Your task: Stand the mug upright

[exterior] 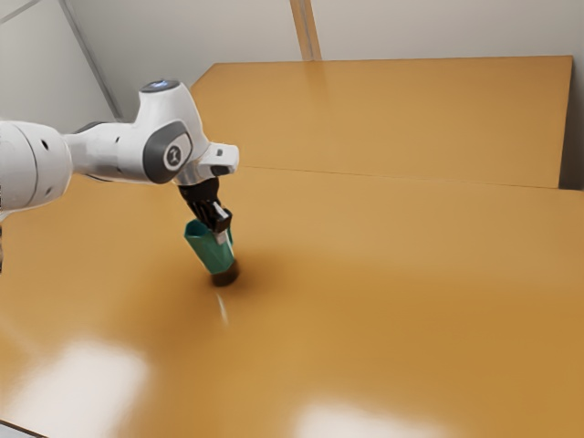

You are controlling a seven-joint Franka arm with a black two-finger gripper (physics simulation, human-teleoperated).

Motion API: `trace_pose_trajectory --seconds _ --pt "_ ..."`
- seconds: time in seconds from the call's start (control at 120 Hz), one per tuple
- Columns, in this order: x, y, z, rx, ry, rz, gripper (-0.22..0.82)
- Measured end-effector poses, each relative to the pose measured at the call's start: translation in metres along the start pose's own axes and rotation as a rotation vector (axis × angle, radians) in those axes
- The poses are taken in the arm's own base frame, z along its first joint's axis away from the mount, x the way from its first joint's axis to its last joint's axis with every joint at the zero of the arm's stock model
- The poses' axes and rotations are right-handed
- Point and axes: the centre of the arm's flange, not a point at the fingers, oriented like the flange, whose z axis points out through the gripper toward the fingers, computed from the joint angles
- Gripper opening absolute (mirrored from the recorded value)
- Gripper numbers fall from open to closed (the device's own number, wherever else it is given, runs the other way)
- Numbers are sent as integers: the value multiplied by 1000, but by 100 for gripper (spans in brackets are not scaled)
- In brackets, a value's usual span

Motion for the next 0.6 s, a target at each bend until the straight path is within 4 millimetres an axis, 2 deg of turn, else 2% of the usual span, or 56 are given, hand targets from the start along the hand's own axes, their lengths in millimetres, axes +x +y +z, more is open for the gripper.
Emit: trace_pose_trajectory --seconds 0.083,0.267,0.3,0.433,0.508,0.6 --pt "6 2 19 21 5 -30 -18" --pt "15 6 41 41 18 -97 -18" --pt "16 6 43 41 21 -111 -14" --pt "19 9 37 34 46 -155 16" --pt "18 10 27 35 65 -176 30" --pt "17 11 9 38 91 -197 40"
